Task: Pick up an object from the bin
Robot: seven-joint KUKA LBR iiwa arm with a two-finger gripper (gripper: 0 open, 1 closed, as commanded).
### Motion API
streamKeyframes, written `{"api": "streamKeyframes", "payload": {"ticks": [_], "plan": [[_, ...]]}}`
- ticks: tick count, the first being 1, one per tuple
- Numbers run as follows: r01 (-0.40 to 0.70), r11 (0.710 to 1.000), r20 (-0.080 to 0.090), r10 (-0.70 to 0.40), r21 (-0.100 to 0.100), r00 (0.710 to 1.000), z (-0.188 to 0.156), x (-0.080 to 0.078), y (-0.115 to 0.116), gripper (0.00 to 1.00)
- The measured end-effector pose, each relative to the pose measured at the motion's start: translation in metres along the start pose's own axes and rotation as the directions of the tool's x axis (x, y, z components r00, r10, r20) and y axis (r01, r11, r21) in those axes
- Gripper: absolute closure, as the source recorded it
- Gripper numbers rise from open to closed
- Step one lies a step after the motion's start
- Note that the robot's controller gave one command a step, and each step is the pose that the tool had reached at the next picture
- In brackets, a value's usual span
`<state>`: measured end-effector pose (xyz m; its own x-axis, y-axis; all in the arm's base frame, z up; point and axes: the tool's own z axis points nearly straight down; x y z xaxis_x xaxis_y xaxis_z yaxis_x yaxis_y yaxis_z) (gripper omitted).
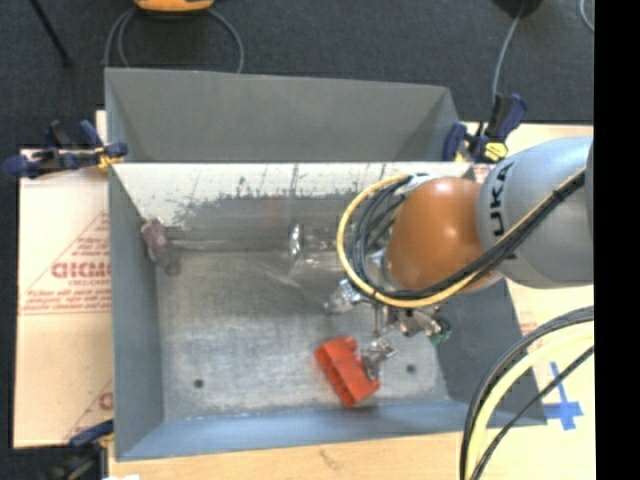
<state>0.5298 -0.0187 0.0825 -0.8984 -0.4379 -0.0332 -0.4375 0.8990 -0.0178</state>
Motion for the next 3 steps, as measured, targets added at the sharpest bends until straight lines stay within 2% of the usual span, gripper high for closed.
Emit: {"api": "streamKeyframes", "payload": {"ticks": [1, 2, 3], "plan": [[0.178, 0.984, 0.006, -0.178, 0.01, 0.984, -0.002, -0.017, 0.037, 0.0], [0.468, 0.884, 0.014, -0.468, 0.009, 0.884, -0.003, -0.012, 0.048, 0.0], [0.466, 0.885, 0.0, -0.466, 0.005, 0.885, -0.004, -0.008, 0.045, 1.0]]}}
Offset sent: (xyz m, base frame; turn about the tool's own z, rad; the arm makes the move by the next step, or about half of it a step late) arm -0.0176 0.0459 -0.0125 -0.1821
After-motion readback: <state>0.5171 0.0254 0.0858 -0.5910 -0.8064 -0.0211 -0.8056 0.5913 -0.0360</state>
